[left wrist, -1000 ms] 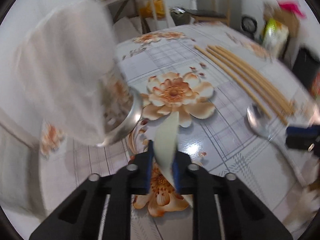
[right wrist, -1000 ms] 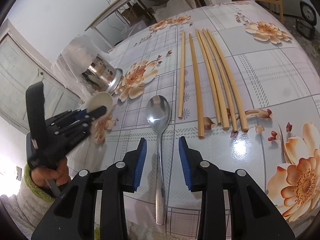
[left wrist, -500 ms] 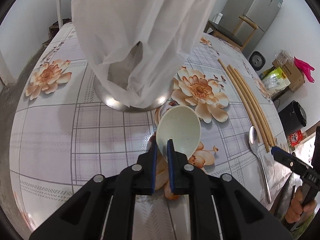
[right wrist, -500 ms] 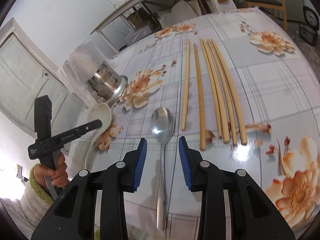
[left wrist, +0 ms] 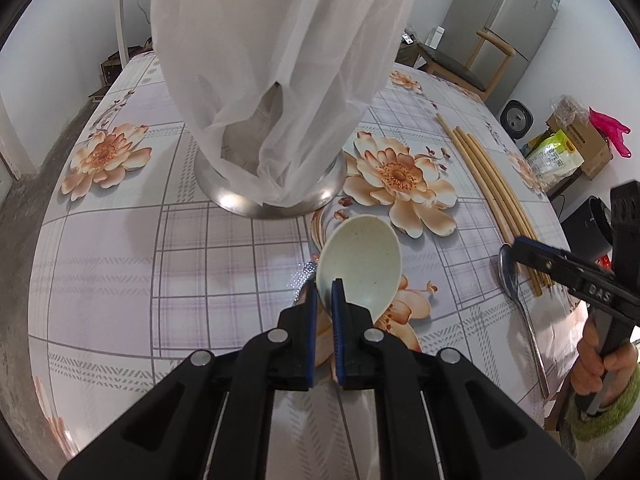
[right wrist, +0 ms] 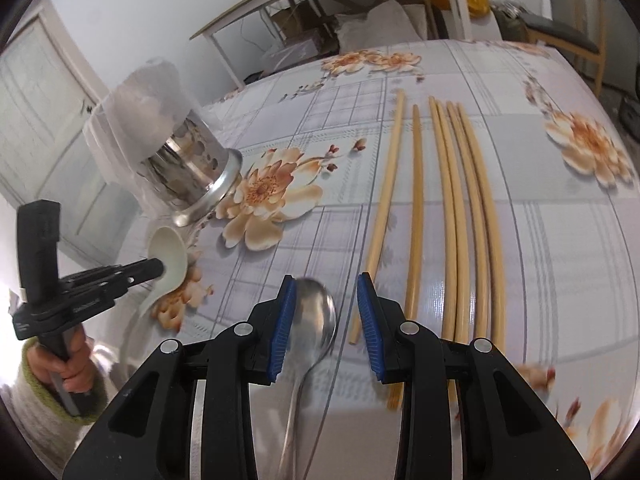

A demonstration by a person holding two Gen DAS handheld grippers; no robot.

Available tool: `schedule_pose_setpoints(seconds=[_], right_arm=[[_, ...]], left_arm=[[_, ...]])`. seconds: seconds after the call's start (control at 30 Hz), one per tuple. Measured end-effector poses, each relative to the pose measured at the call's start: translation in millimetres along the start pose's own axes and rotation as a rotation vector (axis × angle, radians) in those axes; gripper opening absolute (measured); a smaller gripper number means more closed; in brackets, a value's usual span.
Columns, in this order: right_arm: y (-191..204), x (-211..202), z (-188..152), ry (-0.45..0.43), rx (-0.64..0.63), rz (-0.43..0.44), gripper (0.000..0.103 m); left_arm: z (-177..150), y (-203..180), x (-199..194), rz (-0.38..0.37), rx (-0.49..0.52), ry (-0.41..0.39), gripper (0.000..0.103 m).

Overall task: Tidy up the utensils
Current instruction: 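Close the right tool on the metal spoon while the left tool holds the ladle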

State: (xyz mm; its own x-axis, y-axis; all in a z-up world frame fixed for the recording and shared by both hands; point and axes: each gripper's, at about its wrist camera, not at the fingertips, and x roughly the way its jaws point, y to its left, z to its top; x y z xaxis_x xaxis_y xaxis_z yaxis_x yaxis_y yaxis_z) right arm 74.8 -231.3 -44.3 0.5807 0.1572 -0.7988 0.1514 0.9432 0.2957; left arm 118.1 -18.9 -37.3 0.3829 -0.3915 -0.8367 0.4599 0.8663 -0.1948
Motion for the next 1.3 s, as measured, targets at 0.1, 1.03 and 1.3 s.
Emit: schedule_pose_setpoints(seconds=[0.1,1.03,1.3], right_arm=[[3,4,4,0.007,-0.031,-0.001,0.032],[15,7,-5,0.072,-0.098,0.030,0.018],[17,15,5,0.083,-0.170,0.102,0.031]], left_arm=[[-1,-1,-1,0.005,0.004,-0.002,0.006],[0,-5,-1,0.027,0.013,-0.001,0.006],[1,-6,0,0.032,0.015,-0.001,0.007]])
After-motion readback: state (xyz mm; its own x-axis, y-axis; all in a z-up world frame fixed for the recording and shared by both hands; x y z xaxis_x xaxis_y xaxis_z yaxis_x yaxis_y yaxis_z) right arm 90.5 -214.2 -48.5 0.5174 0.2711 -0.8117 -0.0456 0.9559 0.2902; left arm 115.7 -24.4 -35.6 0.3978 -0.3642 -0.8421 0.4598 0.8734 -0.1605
